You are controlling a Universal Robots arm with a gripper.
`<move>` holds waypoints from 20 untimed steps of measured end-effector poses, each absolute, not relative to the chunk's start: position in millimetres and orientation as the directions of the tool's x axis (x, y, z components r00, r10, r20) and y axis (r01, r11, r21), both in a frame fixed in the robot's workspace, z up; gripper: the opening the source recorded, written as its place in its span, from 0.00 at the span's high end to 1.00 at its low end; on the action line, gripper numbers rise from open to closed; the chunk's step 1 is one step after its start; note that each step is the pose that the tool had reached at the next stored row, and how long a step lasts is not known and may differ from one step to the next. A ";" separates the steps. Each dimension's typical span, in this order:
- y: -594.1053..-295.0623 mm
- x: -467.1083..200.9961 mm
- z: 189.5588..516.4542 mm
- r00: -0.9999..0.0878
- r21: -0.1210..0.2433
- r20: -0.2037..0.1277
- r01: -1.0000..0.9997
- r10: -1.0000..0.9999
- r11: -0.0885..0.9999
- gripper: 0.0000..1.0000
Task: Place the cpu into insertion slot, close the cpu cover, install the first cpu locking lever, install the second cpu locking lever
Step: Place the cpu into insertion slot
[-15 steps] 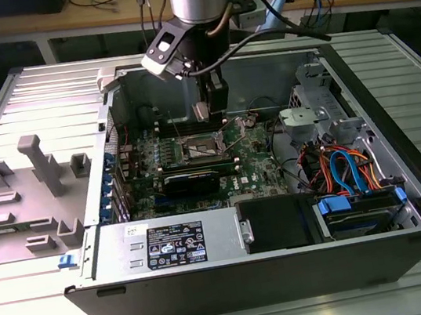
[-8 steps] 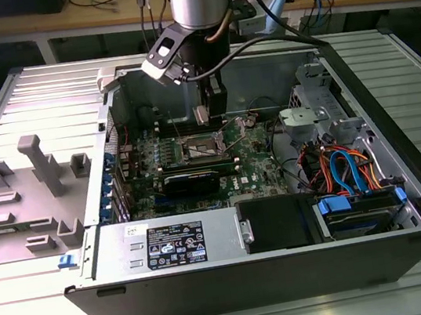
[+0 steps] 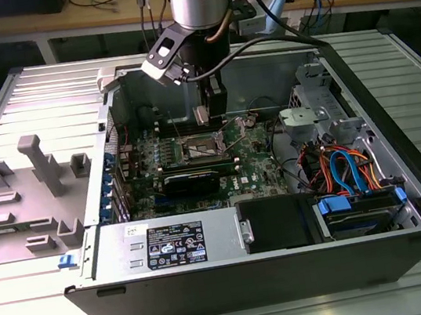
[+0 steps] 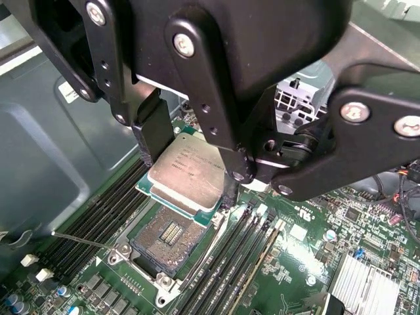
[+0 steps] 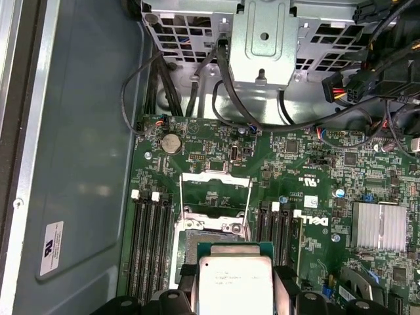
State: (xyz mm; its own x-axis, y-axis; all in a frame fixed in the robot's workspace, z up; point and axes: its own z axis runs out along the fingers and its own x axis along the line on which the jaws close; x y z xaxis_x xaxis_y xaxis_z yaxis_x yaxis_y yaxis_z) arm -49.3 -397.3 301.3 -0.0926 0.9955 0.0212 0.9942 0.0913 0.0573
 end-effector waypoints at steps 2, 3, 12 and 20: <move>-397.4 -49.3 301.3 -0.093 0.057 0.021 0.994 0.995 0.091 0.46; -397.4 -49.3 301.3 -0.093 0.057 0.021 0.994 0.995 0.091 0.46; -397.4 -49.3 301.2 -0.093 0.057 0.021 0.994 0.995 0.091 0.46; -397.4 -49.3 296.8 -0.093 0.057 0.021 0.994 0.995 0.091 0.46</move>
State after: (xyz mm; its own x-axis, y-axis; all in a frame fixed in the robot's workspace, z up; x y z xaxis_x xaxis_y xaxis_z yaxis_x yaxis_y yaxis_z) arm -49.3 -397.4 296.8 -0.0927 0.9955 0.0211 0.9942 0.0914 0.0573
